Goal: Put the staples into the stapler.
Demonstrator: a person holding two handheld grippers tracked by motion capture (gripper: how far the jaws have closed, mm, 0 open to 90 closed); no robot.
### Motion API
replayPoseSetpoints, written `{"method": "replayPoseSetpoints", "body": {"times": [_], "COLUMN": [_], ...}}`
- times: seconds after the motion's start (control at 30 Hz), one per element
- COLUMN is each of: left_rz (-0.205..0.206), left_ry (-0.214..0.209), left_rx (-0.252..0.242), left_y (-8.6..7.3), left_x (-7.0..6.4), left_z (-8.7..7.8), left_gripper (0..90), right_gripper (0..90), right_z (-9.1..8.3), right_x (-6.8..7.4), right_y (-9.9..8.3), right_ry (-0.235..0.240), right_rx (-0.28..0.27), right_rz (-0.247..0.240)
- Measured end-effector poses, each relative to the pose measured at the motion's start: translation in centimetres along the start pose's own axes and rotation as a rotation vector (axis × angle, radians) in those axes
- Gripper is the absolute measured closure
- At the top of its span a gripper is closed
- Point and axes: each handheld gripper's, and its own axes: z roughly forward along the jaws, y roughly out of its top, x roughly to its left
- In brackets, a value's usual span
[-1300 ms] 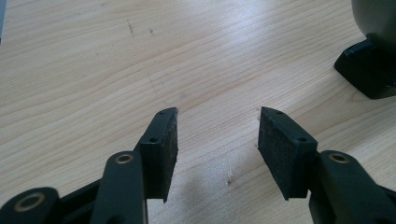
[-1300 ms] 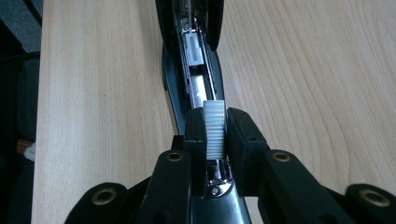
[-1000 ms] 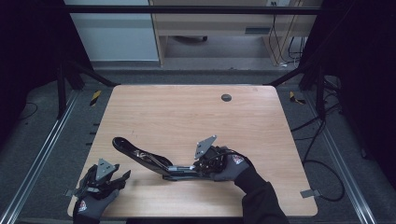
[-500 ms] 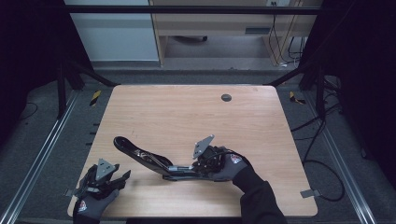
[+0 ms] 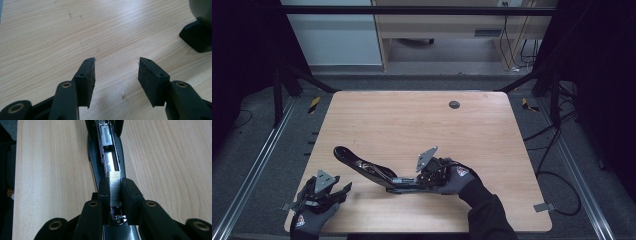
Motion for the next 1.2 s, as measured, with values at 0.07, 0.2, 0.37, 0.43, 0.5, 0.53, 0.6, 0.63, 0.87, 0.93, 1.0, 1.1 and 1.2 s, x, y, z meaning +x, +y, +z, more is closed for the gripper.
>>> {"method": "replayPoseSetpoints", "body": {"times": [0.07,0.2,0.37,0.43,0.5,0.53,0.6,0.63,0.87,0.93,1.0,1.1,1.2], "left_rz": [0.0,0.0,0.0,0.0,0.0,-0.001,-0.001,-0.001,-0.001,-0.001,-0.001,-0.001,-0.001], "left_ry": [0.0,0.0,-0.001,-0.001,0.0,0.0,0.0,-0.001,-0.001,-0.001,-0.001,-0.001,-0.001], "left_rx": [0.0,0.0,0.0,0.001,-0.001,0.0,0.0,0.0,0.001,0.0,0.0,0.001,0.0], "left_y": [0.0,0.0,0.0,0.0,0.0,0.0,0.0,0.0,0.0,0.0,0.0,0.0,0.0], "left_x": [0.0,0.0,0.0,0.0,0.0,0.0,0.0,0.0,0.0,0.0,0.0,0.0,0.0], "left_z": [0.0,0.0,0.0,0.0,0.0,0.0,0.0,0.0,0.0,0.0,0.0,0.0,0.0], "left_gripper": [47.5,47.4,47.5,47.5,47.5,47.4,47.5,47.5,47.5,47.5,47.5,47.5,47.5], "right_gripper": [78.2,78.4,78.5,78.5,78.5,78.5,78.5,78.5,78.5,78.5,78.5,78.5,78.5], "right_z": [0.0,0.2,0.0,-0.3,-0.7,-0.8,-1.3,-1.4,-1.3,-1.2,-1.2,-1.1,-1.1], "right_x": [0.0,0.1,0.0,0.0,-0.1,-0.1,-0.2,-0.3,-0.5,-0.5,-0.6,-0.5,-0.6], "right_y": [0.0,0.1,0.1,0.1,0.0,0.0,0.1,0.2,0.0,-0.1,-0.2,-0.4,-0.5], "right_ry": [0.0,0.005,0.006,-0.004,-0.003,-0.006,-0.021,-0.019,-0.016,-0.012,-0.003,-0.002,0.001], "right_rx": [0.005,0.004,-0.002,-0.017,-0.02,-0.031,-0.027,-0.029,0.011,0.001,0.008,-0.002,-0.005], "right_rz": [-0.008,-0.011,-0.014,-0.012,-0.014,-0.011,-0.016,-0.026,-0.033,-0.031,-0.033,-0.035,-0.035]}}
